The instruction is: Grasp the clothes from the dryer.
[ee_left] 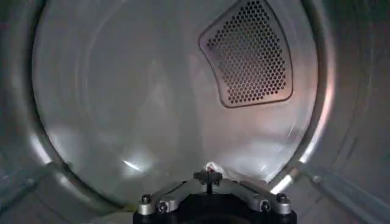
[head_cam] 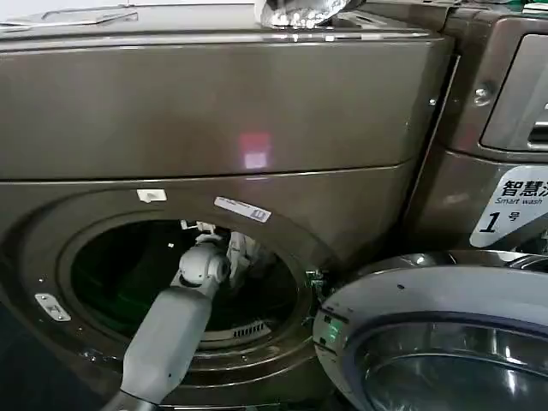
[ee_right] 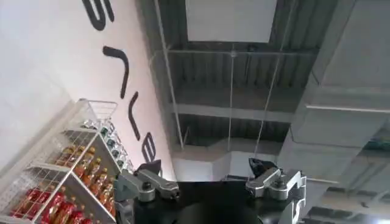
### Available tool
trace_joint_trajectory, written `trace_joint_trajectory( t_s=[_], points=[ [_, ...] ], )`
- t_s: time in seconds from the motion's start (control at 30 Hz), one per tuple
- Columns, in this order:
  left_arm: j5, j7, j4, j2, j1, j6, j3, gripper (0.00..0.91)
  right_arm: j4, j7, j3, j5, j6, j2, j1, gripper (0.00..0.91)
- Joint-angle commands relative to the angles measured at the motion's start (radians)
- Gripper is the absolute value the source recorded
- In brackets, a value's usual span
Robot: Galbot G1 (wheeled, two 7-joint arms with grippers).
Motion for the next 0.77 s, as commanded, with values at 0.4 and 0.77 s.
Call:
trace_joint_trajectory(
  t_s=[0.4,0.77],
  points=[
    [0.002,0.000,0.003,-0.001,0.001,-0.007,-0.001,0.000,0.004,0.000,0.000,0.001,-0.002,0.003,0.003,0.907],
    [0.005,0.006,0.011,0.000,0.002,-0.013,0.000,0.000,0.008,0.000,-0.006,0.000,-0.004,0.005,0.007,0.907]
  ],
)
